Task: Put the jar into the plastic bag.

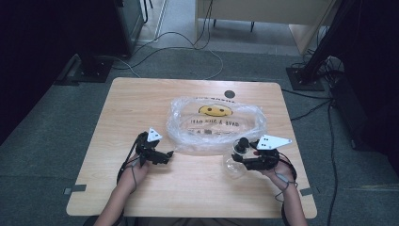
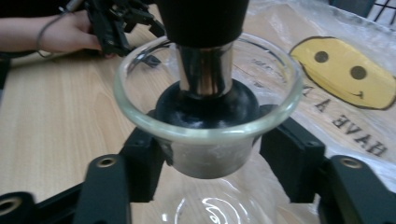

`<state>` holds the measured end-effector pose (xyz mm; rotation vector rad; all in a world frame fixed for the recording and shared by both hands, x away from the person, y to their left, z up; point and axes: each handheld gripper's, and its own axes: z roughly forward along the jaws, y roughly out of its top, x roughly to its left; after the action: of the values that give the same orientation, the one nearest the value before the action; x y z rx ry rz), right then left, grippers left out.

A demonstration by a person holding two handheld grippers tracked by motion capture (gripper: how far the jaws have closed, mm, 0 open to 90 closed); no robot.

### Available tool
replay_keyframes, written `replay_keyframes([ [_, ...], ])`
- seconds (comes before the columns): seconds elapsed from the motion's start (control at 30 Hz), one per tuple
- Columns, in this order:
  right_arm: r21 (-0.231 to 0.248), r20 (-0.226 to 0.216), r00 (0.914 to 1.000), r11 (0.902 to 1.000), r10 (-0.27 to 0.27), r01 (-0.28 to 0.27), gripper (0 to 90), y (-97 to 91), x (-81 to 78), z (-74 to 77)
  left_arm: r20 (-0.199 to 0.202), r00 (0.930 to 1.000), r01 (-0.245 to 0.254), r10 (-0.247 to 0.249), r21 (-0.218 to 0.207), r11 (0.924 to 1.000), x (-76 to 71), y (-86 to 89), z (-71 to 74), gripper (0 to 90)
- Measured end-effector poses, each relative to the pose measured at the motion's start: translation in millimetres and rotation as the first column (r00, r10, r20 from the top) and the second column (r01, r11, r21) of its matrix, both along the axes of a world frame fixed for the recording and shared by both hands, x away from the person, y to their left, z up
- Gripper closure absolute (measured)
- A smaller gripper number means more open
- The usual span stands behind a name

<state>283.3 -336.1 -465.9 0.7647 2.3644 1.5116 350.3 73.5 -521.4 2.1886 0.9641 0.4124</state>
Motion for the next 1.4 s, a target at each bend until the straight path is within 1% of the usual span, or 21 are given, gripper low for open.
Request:
replay_keyframes([
  [0.1, 0.02, -0.008, 0.9999, 0.9997, 0.014, -0.014, 49.3, 0.0, -0.4, -1.1, 0.0, 1.0, 0.0, 0.0, 0.0, 1.0, 0.0, 0.0, 0.0, 0.0],
  [0.13, 0.022, -0.002, 0.9998, 0.9996, 0.019, -0.019, 49.9, 0.4, -0.7, -1.2, 0.0, 1.0, 0.0, 0.0, 0.0, 1.0, 0.0, 0.0, 0.0, 0.0],
  [0.2, 0.009, 0.019, 0.9996, 0.9997, 0.021, -0.021, 50.9, 1.0, -1.8, -1.0, 0.0, 1.0, 0.0, 0.0, 0.001, 1.0, 0.0, 0.0, 0.0, 0.0],
  [0.23, 0.006, 0.022, 0.9996, 0.9998, 0.02, -0.02, 51.1, 1.0, -2.3, -0.9, 0.0, 1.0, 0.0, 0.0, 0.0, 1.0, 0.0, 0.0, 0.0, 0.0],
  [0.5, -0.013, 0.025, 0.9997, 0.9999, 0.006, -0.006, 51.6, 3.2, -3.3, 1.5, 0.0, 1.0, 0.0, 0.0, 0.0, 1.0, 0.0, 0.0, 0.0, 0.0],
  [0.63, -0.018, 0.015, 0.9999, 0.9998, -0.003, 0.004, 51.8, 3.4, -3.4, 2.8, 0.0, 1.0, 0.0, 0.0, 0.0, 1.0, 0.0, 0.0, 0.0, 0.0],
  [0.77, -0.012, -0.007, 0.9999, 0.9999, -0.008, 0.008, 52.0, 2.9, -3.1, 4.4, -0.001, 1.0, 0.0, 0.0, 0.0, 1.0, 0.0, 0.0, 0.1, 0.0],
  [0.9, -0.031, -0.008, 0.9998, 0.9994, -0.016, 0.016, 52.1, 4.3, -3.8, 6.8, 0.0, 1.0, 0.0, 0.0, 0.0, 1.0, 0.0, 0.0, 0.0, 0.0],
  [1.07, -0.04, -0.019, 0.9994, 0.9988, -0.03, 0.029, 52.0, 6.3, -5.0, 13.6, 0.0, 1.0, 0.0, 0.0, 0.0, 1.0, 0.0, 0.0, 0.0, 0.0],
  [1.2, -0.045, -0.005, 0.999, 0.998, -0.045, 0.045, 52.0, 6.7, -7.7, 23.6, -0.001, 1.0, 0.0, 0.0, 0.001, 1.0, 0.0, 0.0, 0.1, 0.0],
  [1.3, -0.048, -0.001, 0.9988, 0.9976, -0.049, 0.049, 52.0, 6.6, -8.1, 27.2, 0.0, 1.0, 0.0, 0.0, 0.0, 1.0, 0.0, 0.0, 0.0, 0.0],
  [1.4, -0.064, 0.001, 0.9976, 0.9955, -0.07, 0.07, 52.0, 7.4, -9.4, 33.6, 0.0, 1.0, 0.0, 0.0, 0.0, 1.0, 0.0, 0.0, 0.0, 0.0],
])
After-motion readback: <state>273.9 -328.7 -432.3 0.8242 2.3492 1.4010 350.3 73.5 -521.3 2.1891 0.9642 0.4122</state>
